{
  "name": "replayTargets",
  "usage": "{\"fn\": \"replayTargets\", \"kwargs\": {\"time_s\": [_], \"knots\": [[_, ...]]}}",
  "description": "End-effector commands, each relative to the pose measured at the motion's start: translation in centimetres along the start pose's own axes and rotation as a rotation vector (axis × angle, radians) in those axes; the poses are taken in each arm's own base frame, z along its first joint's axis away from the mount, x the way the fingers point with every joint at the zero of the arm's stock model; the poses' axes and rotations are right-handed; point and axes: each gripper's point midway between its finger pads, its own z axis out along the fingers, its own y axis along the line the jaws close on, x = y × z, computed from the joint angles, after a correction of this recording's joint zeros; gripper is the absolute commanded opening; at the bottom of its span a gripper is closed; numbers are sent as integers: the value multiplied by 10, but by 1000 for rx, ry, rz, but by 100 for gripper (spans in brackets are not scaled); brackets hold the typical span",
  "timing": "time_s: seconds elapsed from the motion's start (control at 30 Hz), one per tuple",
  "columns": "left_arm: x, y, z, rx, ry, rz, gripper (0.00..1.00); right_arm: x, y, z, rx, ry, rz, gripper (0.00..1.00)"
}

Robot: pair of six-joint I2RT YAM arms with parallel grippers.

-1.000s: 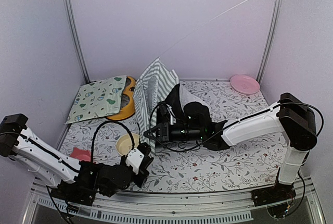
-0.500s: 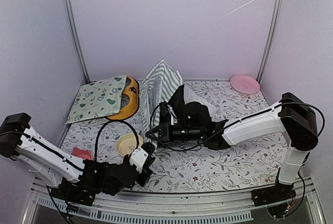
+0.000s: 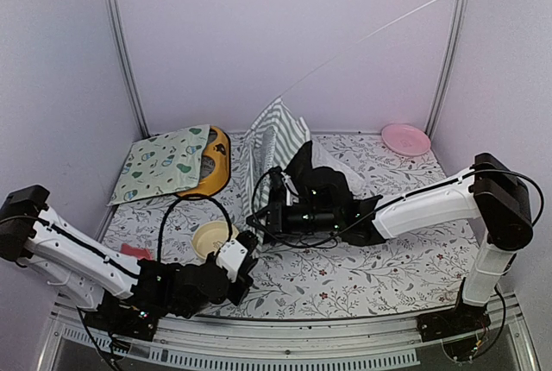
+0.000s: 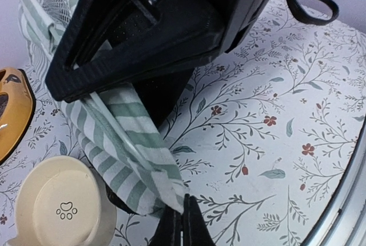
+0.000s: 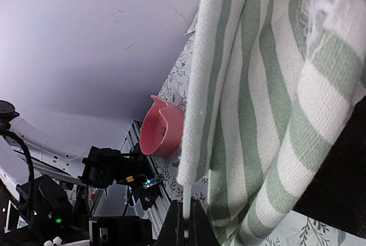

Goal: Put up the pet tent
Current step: Insert the tent pole into the pole socket of the pet tent.

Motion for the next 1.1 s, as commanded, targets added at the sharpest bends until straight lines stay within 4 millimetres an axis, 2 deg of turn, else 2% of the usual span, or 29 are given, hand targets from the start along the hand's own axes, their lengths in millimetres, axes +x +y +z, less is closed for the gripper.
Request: {"fn": "replayTargets", "kwargs": {"time_s": [0.0, 0.1, 0.13, 0.2, 0.4, 0.57, 0.63, 0.67, 0.9, 0.97, 1.07], "knots": [[11, -22, 6, 60, 77, 48, 0, -61, -9, -10, 72, -161, -44, 0], [6, -22, 9, 37, 83, 41, 1, -53, 0, 0, 47, -125, -61, 0], [2, -20, 10, 30, 80, 31, 5, -50, 1, 2, 46, -112, -64, 0], [-5, -15, 8, 23, 67, -4, 18, -48, -1, 3, 48, -100, -70, 0], [-30, 10, -8, 26, 2, -109, 31, -64, 9, -8, 38, -100, -147, 0], [-51, 35, -24, 2, -57, -170, 36, -80, 16, -18, 9, -88, -195, 0], [-59, 48, -28, -10, -75, -212, 39, -77, 17, -18, -7, -54, -233, 0], [-63, 56, -30, -15, -86, -237, 40, -84, 31, -19, -38, -58, -261, 0], [-79, 116, -31, -52, -131, -369, 41, -94, 72, -25, -139, -16, -410, 0], [-86, 124, -31, -30, -150, -376, 38, -98, 78, -26, -143, -16, -434, 0], [-95, 110, -32, 83, -191, -335, 37, -107, 83, -26, -126, -26, -461, 0]]}}
